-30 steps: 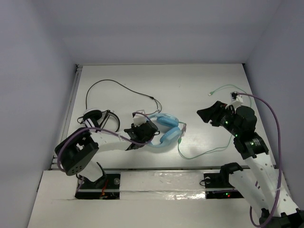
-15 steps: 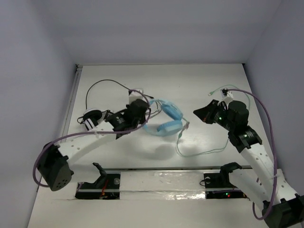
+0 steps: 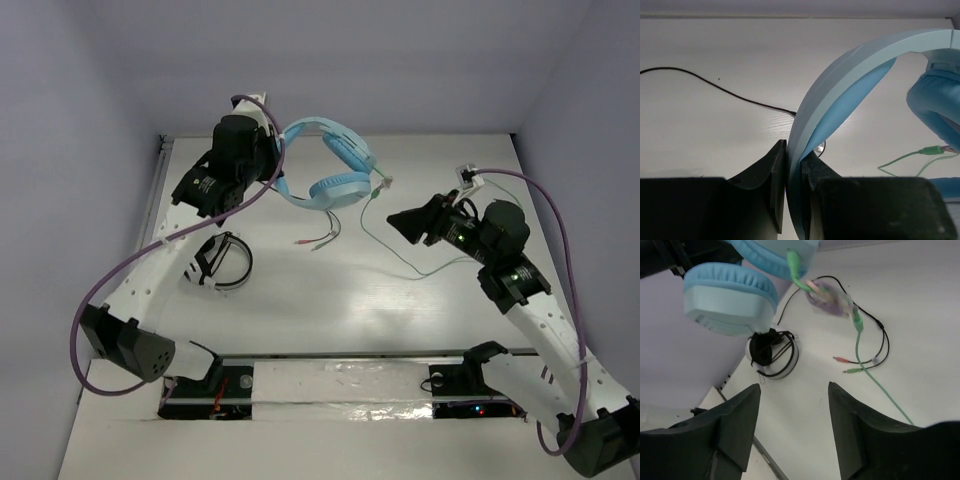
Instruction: Wrap the headphones
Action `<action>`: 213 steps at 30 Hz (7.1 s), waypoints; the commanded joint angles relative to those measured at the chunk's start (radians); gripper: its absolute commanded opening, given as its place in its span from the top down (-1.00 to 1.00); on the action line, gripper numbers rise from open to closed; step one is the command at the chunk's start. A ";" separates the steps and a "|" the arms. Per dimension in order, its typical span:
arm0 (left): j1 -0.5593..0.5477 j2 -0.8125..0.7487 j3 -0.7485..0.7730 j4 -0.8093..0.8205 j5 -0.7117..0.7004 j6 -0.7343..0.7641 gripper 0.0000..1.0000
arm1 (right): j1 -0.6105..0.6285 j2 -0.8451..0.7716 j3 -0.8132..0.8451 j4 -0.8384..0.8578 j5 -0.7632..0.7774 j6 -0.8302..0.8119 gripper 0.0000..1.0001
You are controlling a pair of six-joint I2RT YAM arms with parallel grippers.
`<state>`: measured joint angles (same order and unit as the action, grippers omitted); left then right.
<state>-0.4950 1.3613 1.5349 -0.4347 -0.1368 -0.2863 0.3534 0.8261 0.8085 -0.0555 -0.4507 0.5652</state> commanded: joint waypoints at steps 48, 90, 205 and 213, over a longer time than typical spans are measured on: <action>0.401 0.130 0.593 -0.023 0.629 -0.135 1.00 | 0.004 0.430 -0.367 0.717 0.055 -0.025 -0.39; 0.362 -0.056 -0.267 0.534 0.429 -0.488 1.00 | 0.298 0.467 -0.068 0.197 0.328 -0.013 1.00; -0.019 -0.028 -0.259 0.137 0.635 0.240 1.00 | 0.556 0.271 0.480 -0.834 1.121 -0.192 0.74; 0.022 -0.016 -0.216 0.186 0.799 0.177 1.00 | 0.545 0.242 0.394 -0.617 1.101 -0.188 0.53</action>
<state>-0.4896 1.3708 1.2613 -0.3283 0.5159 -0.0341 0.9119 1.0794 1.2346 -0.8200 0.6201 0.3668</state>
